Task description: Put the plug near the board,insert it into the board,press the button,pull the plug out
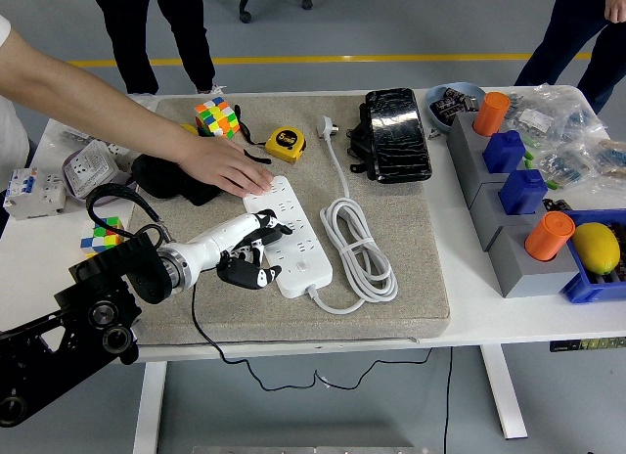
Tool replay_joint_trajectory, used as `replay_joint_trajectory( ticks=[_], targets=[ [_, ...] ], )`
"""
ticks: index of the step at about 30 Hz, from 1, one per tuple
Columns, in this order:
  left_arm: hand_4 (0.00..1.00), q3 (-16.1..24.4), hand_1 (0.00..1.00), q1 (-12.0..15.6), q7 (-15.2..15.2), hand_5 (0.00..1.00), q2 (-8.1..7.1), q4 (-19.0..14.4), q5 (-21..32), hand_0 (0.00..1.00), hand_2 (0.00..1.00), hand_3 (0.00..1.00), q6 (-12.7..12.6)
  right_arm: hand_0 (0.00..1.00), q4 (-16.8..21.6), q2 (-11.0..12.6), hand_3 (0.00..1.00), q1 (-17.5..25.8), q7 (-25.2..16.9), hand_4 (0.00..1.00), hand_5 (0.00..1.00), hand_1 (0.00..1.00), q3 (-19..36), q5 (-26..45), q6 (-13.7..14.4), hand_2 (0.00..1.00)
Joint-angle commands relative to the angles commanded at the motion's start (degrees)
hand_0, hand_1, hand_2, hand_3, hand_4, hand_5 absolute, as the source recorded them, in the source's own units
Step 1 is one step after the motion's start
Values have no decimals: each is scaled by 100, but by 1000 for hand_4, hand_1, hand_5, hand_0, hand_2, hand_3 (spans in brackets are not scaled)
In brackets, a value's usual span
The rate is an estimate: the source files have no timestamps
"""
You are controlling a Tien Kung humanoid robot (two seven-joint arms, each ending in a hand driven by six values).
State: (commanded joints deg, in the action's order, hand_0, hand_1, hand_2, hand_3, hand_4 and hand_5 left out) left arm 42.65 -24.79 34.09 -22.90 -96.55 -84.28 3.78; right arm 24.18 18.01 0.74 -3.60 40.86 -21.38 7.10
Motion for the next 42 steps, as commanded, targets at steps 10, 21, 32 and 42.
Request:
replay_joint_trajectory(
  ticks=[10,21,32,42],
  targets=[
    [695,-9,101,-63,222,2,29,-64,70,53,169,837,151,575,9,-6,544,11,-1,927,488,651,32,-17,2,637],
    [692,-93,103,-180,289,2,56,-61,143,53,171,834,232,575,0,-2,544,32,-2,927,488,651,45,-16,2,637],
    [679,-190,104,-209,289,2,111,73,167,54,171,825,244,575,2,-19,545,24,-6,927,488,651,65,-24,3,637],
    [669,-324,104,-260,289,2,138,278,246,54,172,822,238,575,2,-21,544,22,-9,927,488,651,73,-25,2,636]
  ],
)
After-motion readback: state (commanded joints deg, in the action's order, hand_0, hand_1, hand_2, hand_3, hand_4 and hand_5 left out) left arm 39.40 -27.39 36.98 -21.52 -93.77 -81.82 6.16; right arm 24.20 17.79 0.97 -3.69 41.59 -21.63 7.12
